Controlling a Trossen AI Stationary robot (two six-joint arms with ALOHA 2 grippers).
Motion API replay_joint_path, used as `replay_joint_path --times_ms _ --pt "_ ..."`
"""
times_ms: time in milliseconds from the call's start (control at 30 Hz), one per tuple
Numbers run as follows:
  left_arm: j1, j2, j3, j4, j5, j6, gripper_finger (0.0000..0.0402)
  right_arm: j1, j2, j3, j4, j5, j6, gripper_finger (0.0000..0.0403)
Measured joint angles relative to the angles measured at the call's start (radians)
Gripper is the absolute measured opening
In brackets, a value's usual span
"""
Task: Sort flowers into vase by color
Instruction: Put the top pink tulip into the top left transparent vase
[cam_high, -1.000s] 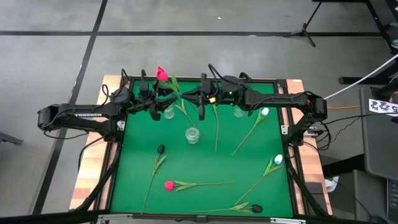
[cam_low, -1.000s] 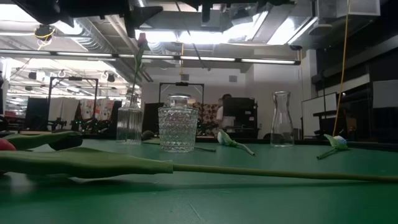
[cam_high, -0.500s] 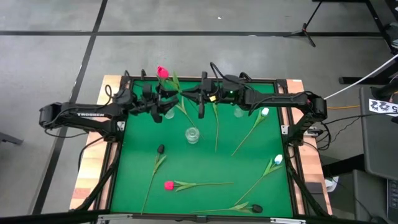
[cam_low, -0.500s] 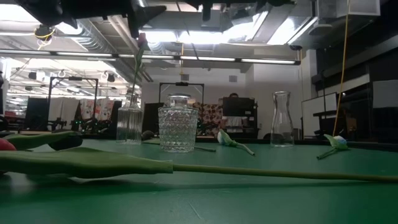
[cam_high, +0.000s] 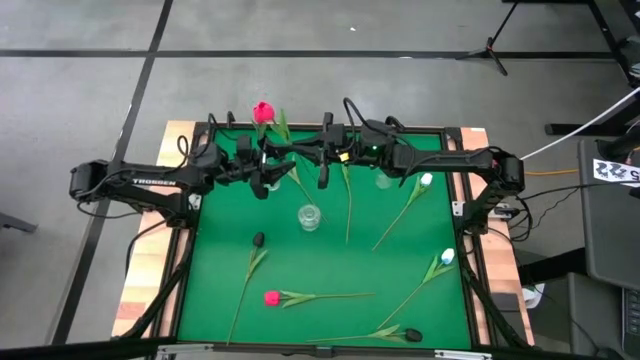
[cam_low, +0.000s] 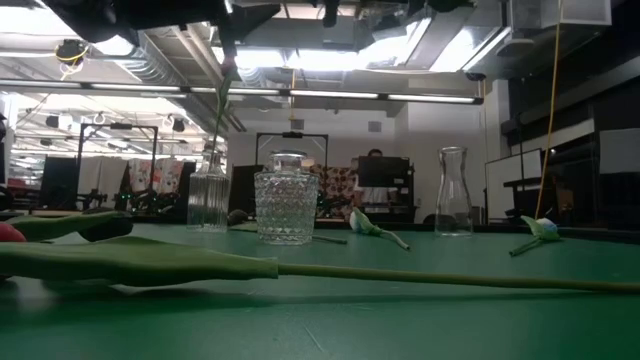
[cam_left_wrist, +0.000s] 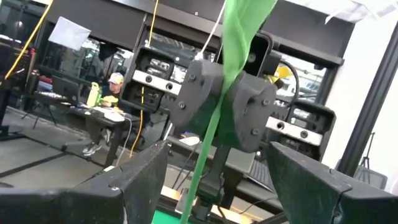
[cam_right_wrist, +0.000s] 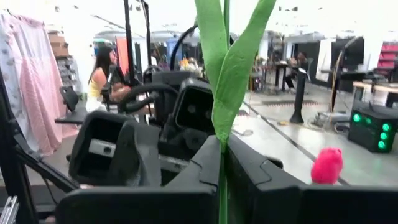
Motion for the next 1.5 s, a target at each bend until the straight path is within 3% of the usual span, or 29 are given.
replay_joint_path --times_ms 267,400,1067,1333,1500 --pt "0.000 0.036 0.027 0.001 0.008 0.009 0.0269 0.000 0.025 0.000 0.044 -0.025 0.008 0.0014" --pt "0.002 0.028 0.026 -0.007 0.007 0.030 0.0247 0.000 0.025 0.000 0.047 -0.026 0.002 0.0014" --pt "0.004 0.024 0.026 -0.061 -0.038 0.078 0.0012 -0.002 0.025 0.000 0.030 -0.042 0.001 0.0014" --pt "0.015 0.024 0.025 -0.082 -0.039 0.069 0.0004 -0.002 0.024 0.000 -0.003 -0.034 -0.027 0.0022" --pt "0.015 -0.011 0.023 -0.097 -0.070 0.078 0.0003 -0.002 0.023 0.001 0.019 -0.053 -0.055 0.0089"
